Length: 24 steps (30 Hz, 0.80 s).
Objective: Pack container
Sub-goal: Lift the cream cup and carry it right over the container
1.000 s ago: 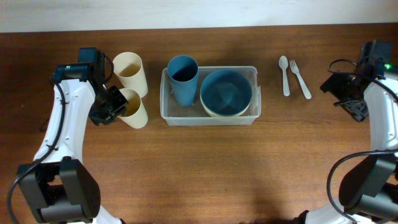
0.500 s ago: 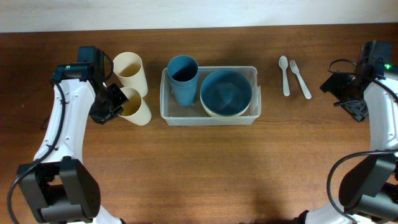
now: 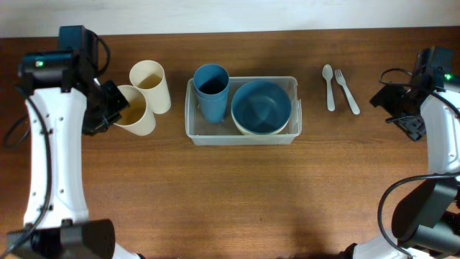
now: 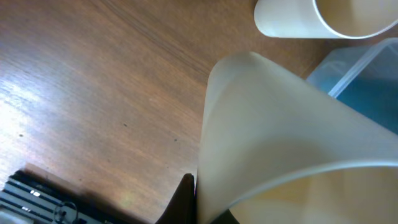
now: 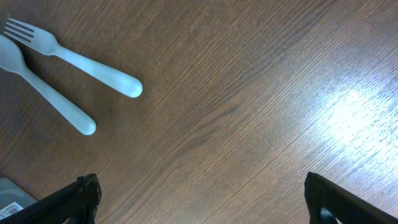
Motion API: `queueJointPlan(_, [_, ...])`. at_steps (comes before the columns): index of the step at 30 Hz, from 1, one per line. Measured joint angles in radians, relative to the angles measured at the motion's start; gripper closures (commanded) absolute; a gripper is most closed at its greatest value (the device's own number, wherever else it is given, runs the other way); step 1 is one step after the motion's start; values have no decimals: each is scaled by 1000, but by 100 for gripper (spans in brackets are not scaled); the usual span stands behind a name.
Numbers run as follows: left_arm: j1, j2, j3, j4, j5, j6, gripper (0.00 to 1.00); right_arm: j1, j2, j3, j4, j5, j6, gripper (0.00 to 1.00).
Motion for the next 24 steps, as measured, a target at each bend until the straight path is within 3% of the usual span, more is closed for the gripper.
queueJointPlan(9, [-16, -77, 13, 43, 99, 34, 98, 0, 0, 0, 0, 0, 0, 1])
queueJointPlan(24, [-316, -90, 19, 150, 155, 94, 98, 0, 0, 0, 0, 0, 0, 1])
